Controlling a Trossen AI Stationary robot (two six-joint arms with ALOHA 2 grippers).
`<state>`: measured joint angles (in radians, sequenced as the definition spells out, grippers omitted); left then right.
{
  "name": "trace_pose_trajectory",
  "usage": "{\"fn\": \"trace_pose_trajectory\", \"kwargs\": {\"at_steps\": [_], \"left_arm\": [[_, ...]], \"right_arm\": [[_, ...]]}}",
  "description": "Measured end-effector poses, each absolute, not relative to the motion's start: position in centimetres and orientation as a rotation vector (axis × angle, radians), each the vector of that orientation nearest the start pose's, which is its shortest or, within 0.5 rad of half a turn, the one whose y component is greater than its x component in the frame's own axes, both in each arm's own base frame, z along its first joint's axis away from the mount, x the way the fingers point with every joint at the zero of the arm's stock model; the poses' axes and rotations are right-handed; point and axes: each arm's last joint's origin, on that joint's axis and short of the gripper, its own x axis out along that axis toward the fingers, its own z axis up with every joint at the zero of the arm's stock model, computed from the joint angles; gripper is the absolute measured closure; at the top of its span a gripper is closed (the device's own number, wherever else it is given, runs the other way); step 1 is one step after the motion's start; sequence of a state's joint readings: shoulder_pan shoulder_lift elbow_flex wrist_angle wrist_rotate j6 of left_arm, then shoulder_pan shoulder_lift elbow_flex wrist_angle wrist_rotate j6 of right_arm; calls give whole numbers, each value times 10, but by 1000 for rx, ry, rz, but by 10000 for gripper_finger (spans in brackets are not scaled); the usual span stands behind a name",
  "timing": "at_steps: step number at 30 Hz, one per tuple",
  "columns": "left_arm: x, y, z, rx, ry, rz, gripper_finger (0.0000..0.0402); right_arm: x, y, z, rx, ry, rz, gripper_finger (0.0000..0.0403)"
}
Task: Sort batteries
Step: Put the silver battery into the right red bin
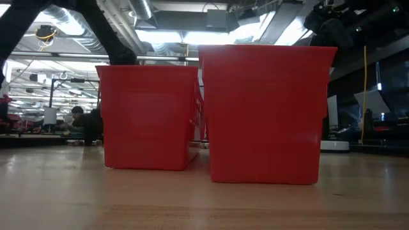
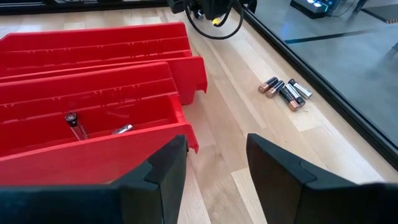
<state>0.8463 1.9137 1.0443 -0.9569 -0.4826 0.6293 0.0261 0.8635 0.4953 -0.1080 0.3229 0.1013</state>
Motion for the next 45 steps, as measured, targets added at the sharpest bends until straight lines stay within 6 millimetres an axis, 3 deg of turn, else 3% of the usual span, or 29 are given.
{"fn": "trace_pose_trajectory", "kwargs": {"at_steps": [4, 9, 18, 24, 28, 37, 45], "left_arm": [[187, 221, 114, 50, 2071, 305, 368], [197, 214, 133, 56, 1934, 402, 368], [212, 177, 217, 30, 1436, 526, 368], [235, 140, 269, 6, 943, 448, 368], [259, 113, 285, -13, 724, 344, 368], [313, 42, 271, 59, 556, 85, 368], [351, 3, 239, 73, 492, -27, 361]], "right_arm": [[183, -4, 228, 16, 455, -315, 235], [183, -4, 228, 16, 455, -314, 235], [183, -4, 228, 20, 455, -315, 235], [184, -4, 228, 16, 454, -316, 235], [183, -5, 228, 15, 453, -321, 235], [183, -5, 228, 14, 454, -321, 235], [184, -5, 228, 18, 452, -322, 235]]}}
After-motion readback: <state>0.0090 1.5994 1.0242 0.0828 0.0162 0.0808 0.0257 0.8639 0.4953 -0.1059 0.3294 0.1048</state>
